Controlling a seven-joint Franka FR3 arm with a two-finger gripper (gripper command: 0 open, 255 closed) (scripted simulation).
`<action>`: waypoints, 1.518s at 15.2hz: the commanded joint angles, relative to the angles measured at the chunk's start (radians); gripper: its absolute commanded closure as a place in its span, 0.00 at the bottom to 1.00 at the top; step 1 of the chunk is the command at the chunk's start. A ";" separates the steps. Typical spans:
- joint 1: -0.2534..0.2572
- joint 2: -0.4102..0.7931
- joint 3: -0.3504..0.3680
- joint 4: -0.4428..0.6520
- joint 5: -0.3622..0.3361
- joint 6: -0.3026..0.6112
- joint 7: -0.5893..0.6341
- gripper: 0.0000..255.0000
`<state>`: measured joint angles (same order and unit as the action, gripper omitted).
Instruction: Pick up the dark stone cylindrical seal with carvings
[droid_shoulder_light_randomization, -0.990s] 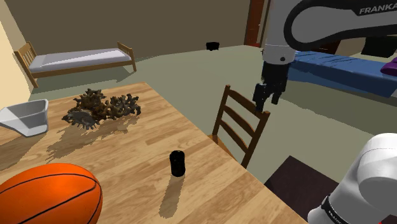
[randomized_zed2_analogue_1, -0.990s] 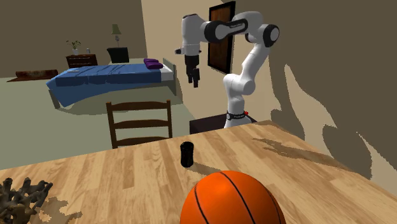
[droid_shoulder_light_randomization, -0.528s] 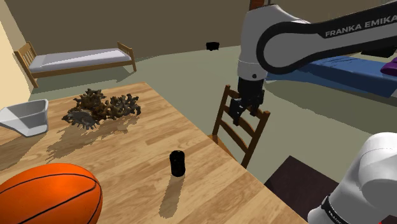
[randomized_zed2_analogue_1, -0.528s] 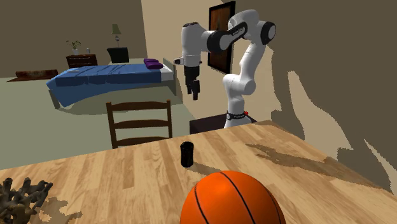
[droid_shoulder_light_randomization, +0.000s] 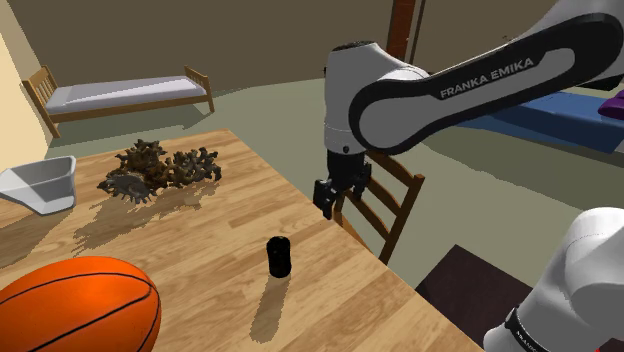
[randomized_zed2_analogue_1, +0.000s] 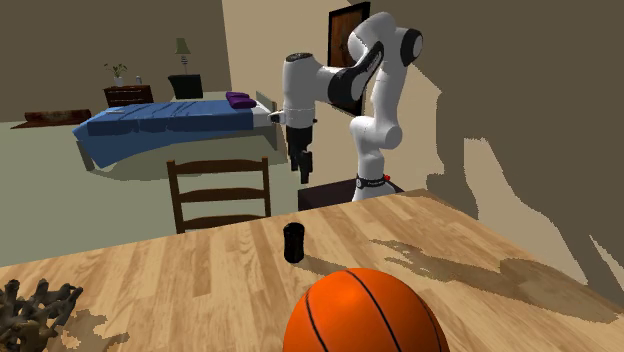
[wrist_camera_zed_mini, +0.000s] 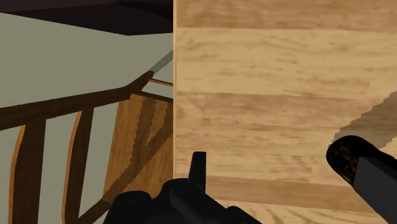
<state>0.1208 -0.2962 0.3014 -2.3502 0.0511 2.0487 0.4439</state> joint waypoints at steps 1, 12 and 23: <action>0.004 0.067 0.030 0.039 -0.018 0.031 0.045 0.00; 0.077 0.480 0.127 0.333 -0.231 0.122 0.325 0.00; 0.087 0.536 0.114 0.295 -0.270 0.209 0.356 1.00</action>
<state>0.2073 0.2391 0.4159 -2.0542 -0.2185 2.2570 0.7990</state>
